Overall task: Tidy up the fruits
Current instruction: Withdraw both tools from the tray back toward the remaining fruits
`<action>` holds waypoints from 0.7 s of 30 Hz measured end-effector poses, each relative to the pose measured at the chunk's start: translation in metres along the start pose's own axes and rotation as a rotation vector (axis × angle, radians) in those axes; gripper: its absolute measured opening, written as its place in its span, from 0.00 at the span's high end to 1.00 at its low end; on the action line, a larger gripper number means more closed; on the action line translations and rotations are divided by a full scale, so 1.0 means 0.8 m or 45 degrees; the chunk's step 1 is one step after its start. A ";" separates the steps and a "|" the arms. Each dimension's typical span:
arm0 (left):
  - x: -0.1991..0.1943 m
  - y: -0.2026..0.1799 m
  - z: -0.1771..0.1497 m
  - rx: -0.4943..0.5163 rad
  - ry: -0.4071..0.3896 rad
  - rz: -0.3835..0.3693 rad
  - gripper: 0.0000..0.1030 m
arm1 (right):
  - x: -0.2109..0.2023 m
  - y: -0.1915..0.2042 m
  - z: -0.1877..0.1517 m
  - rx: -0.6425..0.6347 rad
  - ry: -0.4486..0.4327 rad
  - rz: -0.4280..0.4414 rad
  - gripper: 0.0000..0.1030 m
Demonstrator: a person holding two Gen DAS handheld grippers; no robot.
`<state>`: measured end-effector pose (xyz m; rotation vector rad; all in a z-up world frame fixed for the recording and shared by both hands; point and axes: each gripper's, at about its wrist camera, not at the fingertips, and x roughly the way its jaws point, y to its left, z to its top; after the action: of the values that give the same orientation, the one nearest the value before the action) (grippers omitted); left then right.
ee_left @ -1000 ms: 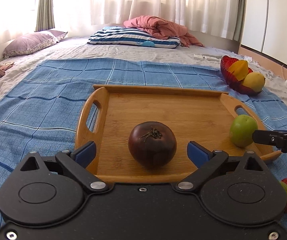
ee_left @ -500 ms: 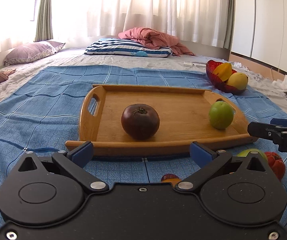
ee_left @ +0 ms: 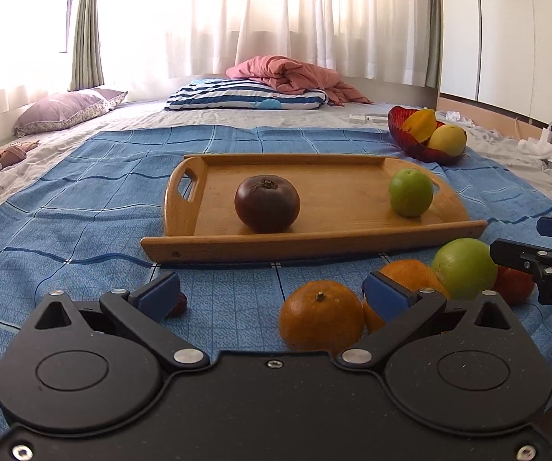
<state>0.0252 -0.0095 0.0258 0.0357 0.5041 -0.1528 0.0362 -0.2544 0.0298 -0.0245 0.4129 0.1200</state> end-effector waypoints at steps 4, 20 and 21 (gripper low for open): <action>-0.001 -0.003 -0.009 0.011 0.016 -0.008 0.00 | -0.009 0.000 -0.012 -0.028 0.001 -0.024 0.00; -0.004 -0.005 -0.023 0.032 0.047 0.026 0.07 | -0.023 0.005 -0.041 -0.126 0.007 -0.065 0.04; -0.005 -0.007 -0.024 0.035 0.044 0.035 0.08 | -0.023 0.006 -0.042 -0.134 0.009 -0.062 0.07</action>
<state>0.0118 -0.0129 0.0111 0.0720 0.5361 -0.1324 0.0055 -0.2530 0.0064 -0.1387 0.4125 0.0933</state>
